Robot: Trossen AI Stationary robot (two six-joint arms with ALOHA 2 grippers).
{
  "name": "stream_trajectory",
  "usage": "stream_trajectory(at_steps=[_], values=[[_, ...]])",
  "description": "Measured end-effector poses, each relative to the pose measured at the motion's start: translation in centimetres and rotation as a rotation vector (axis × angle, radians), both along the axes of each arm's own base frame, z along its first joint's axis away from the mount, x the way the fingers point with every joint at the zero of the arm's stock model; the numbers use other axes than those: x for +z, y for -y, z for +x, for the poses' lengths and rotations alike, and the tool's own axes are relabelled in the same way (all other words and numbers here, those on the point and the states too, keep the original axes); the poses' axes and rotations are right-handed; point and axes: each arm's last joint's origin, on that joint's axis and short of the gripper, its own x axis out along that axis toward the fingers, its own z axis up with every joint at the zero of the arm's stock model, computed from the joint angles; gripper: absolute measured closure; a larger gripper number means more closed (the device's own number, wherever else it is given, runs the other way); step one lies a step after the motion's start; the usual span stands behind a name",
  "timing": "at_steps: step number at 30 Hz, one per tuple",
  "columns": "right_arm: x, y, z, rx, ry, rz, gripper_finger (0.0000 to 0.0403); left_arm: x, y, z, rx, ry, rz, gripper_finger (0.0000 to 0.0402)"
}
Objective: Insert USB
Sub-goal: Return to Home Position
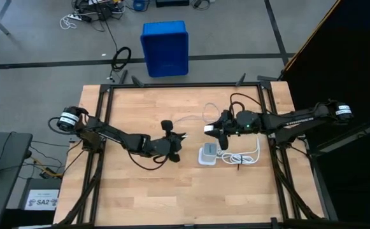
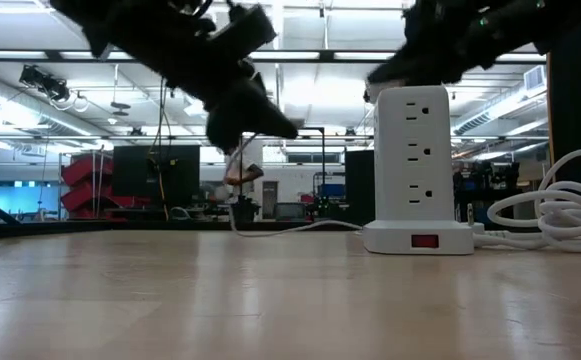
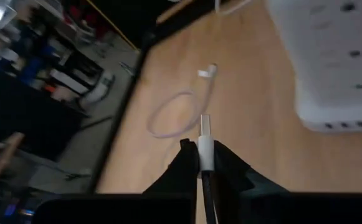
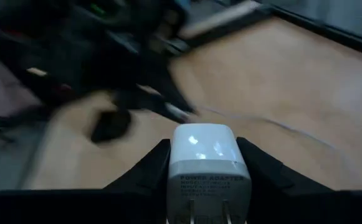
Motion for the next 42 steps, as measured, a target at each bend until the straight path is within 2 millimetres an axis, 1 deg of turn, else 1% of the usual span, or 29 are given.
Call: stream_trajectory(at_steps=[5,7,9,13,16,18,21,23,25,27,29,32,34,36,38,40,42], values=[[-2.5,0.6,-0.6,-0.159,-0.236,-0.110,0.0292,-2.2,-1.8,-0.9,-0.029,-0.102,-0.220,0.0401],[-3.5,0.8,-0.8,-0.198,-0.279,-0.132,0.0292,-2.5,-2.6,-1.1,-0.049,-0.112,-0.310,0.0401],[-4.8,1.2,-1.0,-0.228,-0.297,-0.131,0.0292,-3.0,-3.3,-1.4,-0.068,-0.119,-0.374,0.0401],[-8.7,1.8,-2.0,-0.275,-0.311,-0.100,0.0292,-3.9,-4.4,-2.0,-0.118,-0.066,-0.449,0.0401],[-11.2,2.0,-3.0,-0.289,-0.279,-0.081,0.0292,-4.8,-5.1,-2.8,-0.117,-0.042,-0.491,0.0401],[-12.4,2.1,-3.7,-0.296,-0.246,-0.076,0.0292,-5.5,-5.5,-3.4,-0.103,-0.052,-0.518,0.0401],[-13.9,2.3,-4.7,-0.322,-0.247,-0.071,0.0292,-6.2,-5.9,-4.0,-0.071,-0.059,-0.551,0.0401],[-14.2,2.5,-4.9,-0.332,-0.232,-0.066,0.0292,-6.5,-6.1,-4.3,-0.052,-0.068,-0.573,0.0395],[-14.5,2.5,-4.8,-0.303,-0.230,-0.064,0.0287,-6.8,-6.1,-4.4,-0.044,-0.066,-0.586,0.0379],[-14.5,2.3,-4.6,-0.231,-0.218,-0.055,0.0250,-7.1,-6.1,-4.6,-0.033,-0.091,-0.602,0.0354],[-14.5,2.2,-4.7,-0.177,-0.217,-0.048,0.0198,-7.1,-6.0,-4.7,-0.048,-0.099,-0.618,0.0325],[-13.4,2.2,-4.0,-0.153,-0.132,-0.041,0.0126,-7.1,-5.9,-4.6,-0.074,-0.102,-0.638,0.0278],[-13.1,2.1,-4.1,-0.135,-0.119,-0.025,0.0088,-7.0,-5.9,-4.5,-0.082,-0.100,-0.643,0.0248],[-12.5,2.0,-4.0,-0.105,-0.077,-0.004,0.0061,-6.8,-5.8,-4.4,-0.097,-0.100,-0.658,0.0221],[-11.8,1.9,-4.0,-0.071,-0.038,0.011,0.0042,-6.5,-5.7,-4.1,-0.121,-0.093,-0.673,0.0200],[-11.1,1.8,-4.1,-0.049,0.003,0.027,0.0032,-6.0,-5.7,-3.9,-0.133,-0.076,-0.674,0.0183],[-10.2,1.8,-4.2,-0.043,0.061,0.031,0.0028,-4.9,-5.7,-3.6,-0.150,-0.038,-0.667,0.0172]])
